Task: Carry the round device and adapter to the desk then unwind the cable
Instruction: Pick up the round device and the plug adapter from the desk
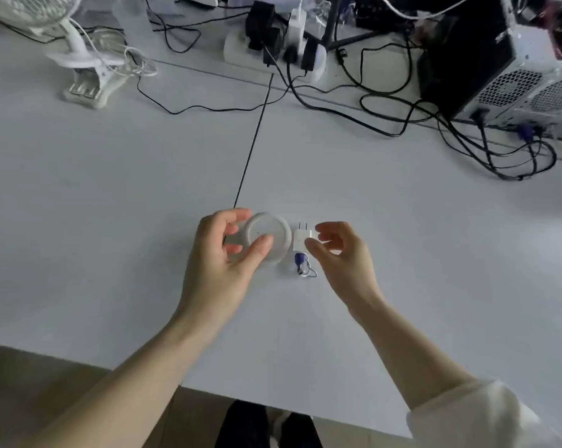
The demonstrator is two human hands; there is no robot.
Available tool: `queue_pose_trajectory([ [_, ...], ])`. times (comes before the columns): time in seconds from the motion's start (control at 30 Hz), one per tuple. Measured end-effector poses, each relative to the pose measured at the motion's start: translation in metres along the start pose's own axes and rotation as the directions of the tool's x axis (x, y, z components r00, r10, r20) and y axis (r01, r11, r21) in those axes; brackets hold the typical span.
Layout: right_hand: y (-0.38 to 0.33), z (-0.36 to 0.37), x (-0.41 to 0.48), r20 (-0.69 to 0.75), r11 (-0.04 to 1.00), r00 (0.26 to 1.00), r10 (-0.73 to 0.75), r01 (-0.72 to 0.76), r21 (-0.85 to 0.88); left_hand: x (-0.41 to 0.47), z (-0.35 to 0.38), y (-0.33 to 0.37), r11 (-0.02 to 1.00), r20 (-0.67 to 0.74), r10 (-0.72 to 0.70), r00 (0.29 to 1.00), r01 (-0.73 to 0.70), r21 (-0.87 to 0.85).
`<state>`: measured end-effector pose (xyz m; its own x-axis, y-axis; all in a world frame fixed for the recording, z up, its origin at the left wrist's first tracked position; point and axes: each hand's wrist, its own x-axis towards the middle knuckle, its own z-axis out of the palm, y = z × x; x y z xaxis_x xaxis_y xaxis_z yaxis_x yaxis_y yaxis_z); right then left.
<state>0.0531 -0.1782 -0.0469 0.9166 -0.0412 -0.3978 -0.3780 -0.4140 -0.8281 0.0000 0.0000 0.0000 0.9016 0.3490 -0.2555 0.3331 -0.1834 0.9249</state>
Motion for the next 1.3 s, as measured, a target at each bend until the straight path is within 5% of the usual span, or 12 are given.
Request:
queue_pose_trajectory([
  [0.3, 0.012, 0.036, 0.029, -0.057, 0.973, 0.987, 0.151, -0.158, -0.168, 0.014, 0.010, -0.037, 0.998, 0.148, -0.064, 0.987, 0.062, 0.019],
  [0.57, 0.007, 0.044, 0.038, -0.100, 0.889, 0.984, 0.149, -0.178, -0.421, 0.031, 0.023, -0.051, 0.998, 0.184, -0.062, 0.981, 0.057, 0.031],
  [0.73, 0.004, 0.040, 0.040, -0.085, 0.886, 0.984, 0.156, -0.178, -0.429, 0.037, 0.026, -0.055, 0.994, 0.192, -0.070, 0.979, 0.053, 0.091],
  [0.97, 0.008, 0.018, 0.036, -0.011, 0.974, 0.974, 0.225, -0.225, -0.008, 0.044, 0.031, -0.046, 0.993, 0.255, -0.039, 0.966, 0.009, 0.120],
  [1.3, 0.004, -0.081, -0.002, 0.115, 0.834, 0.971, 0.210, -0.239, 0.498, 0.024, 0.076, -0.002, 0.988, 0.416, 0.053, 0.908, -0.108, 0.108],
])
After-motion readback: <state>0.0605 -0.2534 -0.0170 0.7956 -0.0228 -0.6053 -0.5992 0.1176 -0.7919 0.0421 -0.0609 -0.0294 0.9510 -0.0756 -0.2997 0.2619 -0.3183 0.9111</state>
